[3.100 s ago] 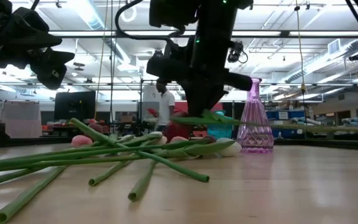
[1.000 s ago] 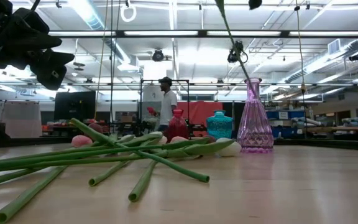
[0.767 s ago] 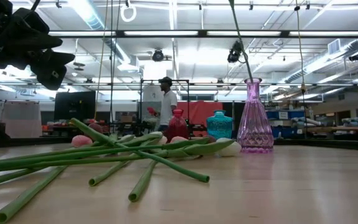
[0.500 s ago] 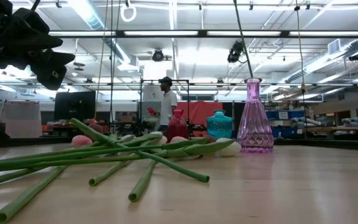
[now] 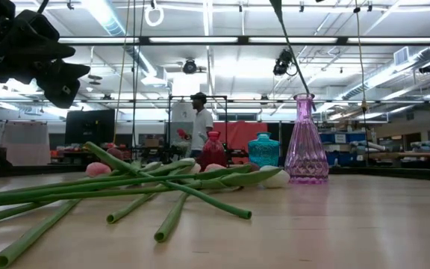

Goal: Sort flowers into vase by color
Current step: Put the center red tulip into the pink vase

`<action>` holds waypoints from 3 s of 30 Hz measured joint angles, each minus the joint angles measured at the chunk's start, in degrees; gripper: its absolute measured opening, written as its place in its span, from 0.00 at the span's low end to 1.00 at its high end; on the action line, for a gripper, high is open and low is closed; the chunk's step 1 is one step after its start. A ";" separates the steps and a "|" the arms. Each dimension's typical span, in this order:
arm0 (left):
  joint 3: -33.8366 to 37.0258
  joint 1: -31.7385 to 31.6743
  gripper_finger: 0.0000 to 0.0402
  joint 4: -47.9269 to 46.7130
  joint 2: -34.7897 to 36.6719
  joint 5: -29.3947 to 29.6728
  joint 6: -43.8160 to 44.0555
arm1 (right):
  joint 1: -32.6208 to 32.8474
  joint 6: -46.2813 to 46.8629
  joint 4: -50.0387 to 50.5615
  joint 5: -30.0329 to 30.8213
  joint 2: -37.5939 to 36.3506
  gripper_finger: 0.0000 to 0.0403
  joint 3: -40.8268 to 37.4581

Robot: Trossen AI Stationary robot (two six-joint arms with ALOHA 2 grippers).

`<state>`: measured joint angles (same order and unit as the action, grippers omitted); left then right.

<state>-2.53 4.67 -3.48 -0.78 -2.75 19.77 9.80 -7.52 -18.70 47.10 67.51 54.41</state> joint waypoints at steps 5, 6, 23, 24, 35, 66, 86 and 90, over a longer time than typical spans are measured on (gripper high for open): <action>0.00 0.01 0.43 -0.26 0.00 0.00 0.01 | 0.35 -1.68 -2.58 2.29 -0.54 0.04 0.00; 0.00 0.02 0.43 -0.24 0.00 -0.02 0.02 | 0.36 -2.09 -3.44 2.26 -0.70 0.04 0.00; 0.00 0.01 0.43 -0.37 0.00 0.07 0.01 | 1.03 -1.90 -7.16 1.29 -2.55 0.04 0.00; 0.00 0.01 0.43 -0.35 0.00 0.08 0.02 | 1.03 -1.64 -7.36 1.28 -2.91 0.04 0.01; 0.00 0.02 0.43 -0.33 0.00 0.11 0.02 | 2.72 -1.15 -5.48 2.15 -3.03 0.04 0.02; 0.00 0.00 0.43 -0.31 0.00 0.18 0.02 | 3.22 -3.76 -9.33 5.78 -1.50 0.04 0.02; 0.00 0.01 0.43 -0.31 0.00 0.16 0.02 | 3.20 -3.01 -6.82 5.98 0.24 0.04 0.02; 0.00 0.02 0.43 -0.31 0.00 0.13 0.02 | 2.78 -2.87 -6.84 5.98 0.41 0.04 0.00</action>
<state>-2.52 4.69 -3.79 -0.78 -2.61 19.79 12.58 -10.39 -25.54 53.08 67.92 54.41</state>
